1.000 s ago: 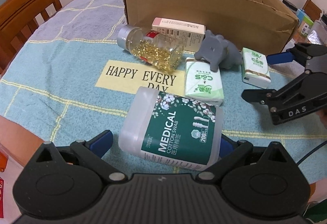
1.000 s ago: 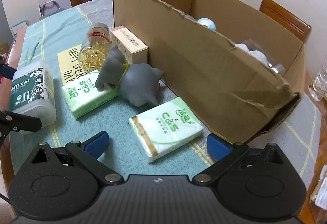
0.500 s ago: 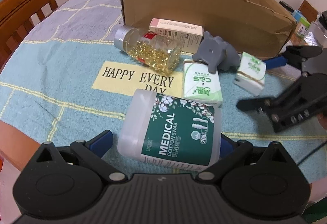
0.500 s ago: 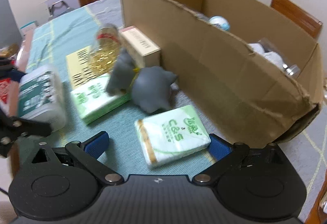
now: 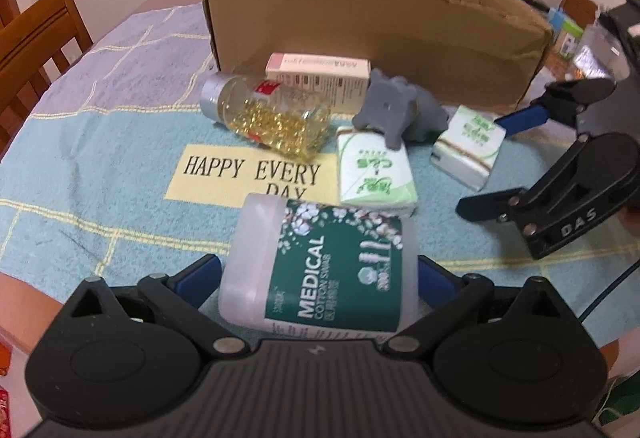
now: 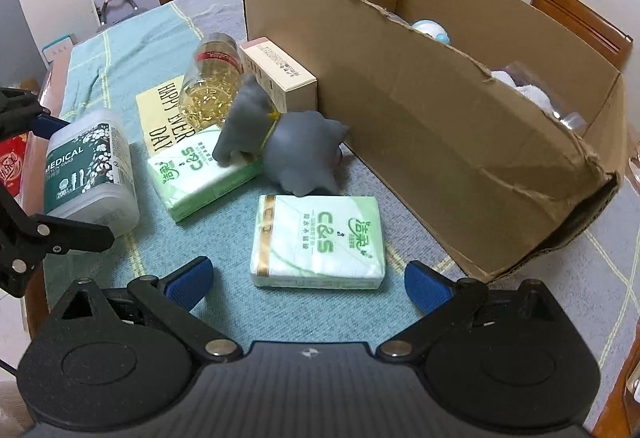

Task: Organize objects
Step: 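Grasp the MEDICAL swab tub with the left gripper while the right grasps the C&S pack, then carry the swab tub and C&S pack over the box and release them inside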

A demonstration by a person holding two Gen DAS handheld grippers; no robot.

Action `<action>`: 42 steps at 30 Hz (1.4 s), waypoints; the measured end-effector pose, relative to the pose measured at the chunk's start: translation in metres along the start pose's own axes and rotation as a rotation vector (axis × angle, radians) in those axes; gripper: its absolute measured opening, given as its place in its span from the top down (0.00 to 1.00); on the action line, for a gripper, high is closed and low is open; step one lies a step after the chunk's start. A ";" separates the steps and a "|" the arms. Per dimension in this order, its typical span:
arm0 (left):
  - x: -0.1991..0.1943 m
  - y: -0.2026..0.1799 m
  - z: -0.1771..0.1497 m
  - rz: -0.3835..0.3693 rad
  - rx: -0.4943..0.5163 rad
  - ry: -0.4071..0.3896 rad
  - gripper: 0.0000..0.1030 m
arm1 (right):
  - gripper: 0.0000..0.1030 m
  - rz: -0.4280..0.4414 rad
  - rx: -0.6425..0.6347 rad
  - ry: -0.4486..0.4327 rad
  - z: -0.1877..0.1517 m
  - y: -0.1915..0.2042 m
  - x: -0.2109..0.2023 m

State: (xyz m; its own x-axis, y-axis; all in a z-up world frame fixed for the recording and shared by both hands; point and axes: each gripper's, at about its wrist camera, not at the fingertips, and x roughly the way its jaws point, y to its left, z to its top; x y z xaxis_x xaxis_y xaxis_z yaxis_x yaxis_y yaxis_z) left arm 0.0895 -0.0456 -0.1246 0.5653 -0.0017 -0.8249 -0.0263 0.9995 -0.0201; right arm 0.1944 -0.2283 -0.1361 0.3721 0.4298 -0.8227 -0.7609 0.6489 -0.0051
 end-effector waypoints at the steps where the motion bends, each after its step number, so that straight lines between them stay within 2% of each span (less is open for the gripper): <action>1: 0.000 0.000 0.000 -0.002 -0.004 -0.004 0.05 | 0.00 -0.002 0.001 -0.001 0.000 0.000 0.000; 3: -0.001 -0.001 0.001 -0.011 -0.002 -0.015 0.17 | 0.00 -0.006 0.001 -0.003 0.001 0.001 0.000; 12: 0.001 0.001 0.001 -0.032 0.001 -0.022 0.17 | 0.01 -0.030 -0.010 -0.024 0.007 0.005 0.003; 17: 0.002 0.003 0.001 -0.043 0.002 -0.018 0.18 | 0.15 -0.012 0.013 -0.026 0.014 0.004 0.005; 22: 0.002 0.005 0.002 -0.059 0.000 -0.011 0.18 | 0.33 -0.035 0.048 -0.016 0.017 0.002 0.000; 33: -0.014 0.011 0.016 -0.102 0.042 0.012 0.18 | 0.33 -0.049 0.118 0.037 0.019 -0.003 -0.022; 42: -0.049 0.016 0.043 -0.161 0.102 0.037 0.19 | 0.33 -0.052 0.069 0.012 0.037 0.006 -0.067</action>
State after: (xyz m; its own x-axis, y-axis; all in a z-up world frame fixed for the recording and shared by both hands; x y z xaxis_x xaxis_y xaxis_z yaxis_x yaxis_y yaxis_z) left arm 0.0971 -0.0284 -0.0598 0.5244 -0.1608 -0.8361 0.1470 0.9844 -0.0971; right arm 0.1844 -0.2306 -0.0599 0.4033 0.3875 -0.8290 -0.7021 0.7120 -0.0088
